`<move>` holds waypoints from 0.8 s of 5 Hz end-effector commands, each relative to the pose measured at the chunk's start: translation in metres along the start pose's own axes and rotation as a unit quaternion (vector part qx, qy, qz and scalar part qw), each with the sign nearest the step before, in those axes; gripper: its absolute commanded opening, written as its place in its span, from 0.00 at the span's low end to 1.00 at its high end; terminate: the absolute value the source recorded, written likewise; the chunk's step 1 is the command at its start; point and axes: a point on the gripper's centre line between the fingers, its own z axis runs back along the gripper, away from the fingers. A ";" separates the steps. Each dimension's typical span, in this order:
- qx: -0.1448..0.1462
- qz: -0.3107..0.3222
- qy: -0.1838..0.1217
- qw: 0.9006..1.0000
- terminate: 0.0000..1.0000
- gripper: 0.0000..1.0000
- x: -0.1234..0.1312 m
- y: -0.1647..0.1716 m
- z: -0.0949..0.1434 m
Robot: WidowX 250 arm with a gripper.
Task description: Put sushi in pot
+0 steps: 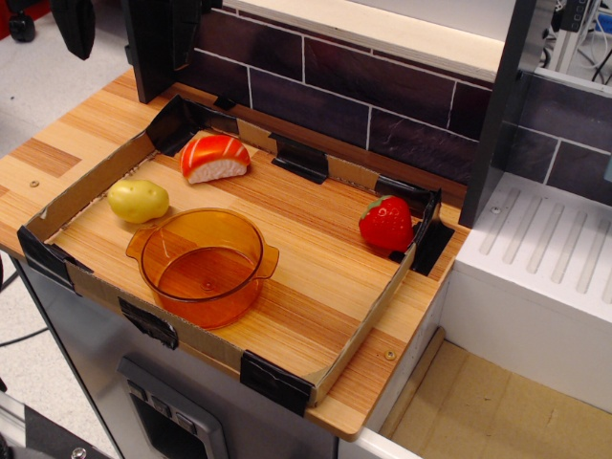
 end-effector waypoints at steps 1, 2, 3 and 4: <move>0.000 0.000 0.000 1.000 0.00 1.00 0.000 0.000 0.000; -0.009 -0.028 -0.009 1.000 0.00 1.00 0.009 0.001 -0.010; -0.020 -0.072 -0.006 0.997 0.00 1.00 0.022 0.002 -0.017; -0.025 -0.147 -0.014 0.989 0.00 1.00 0.036 0.002 -0.027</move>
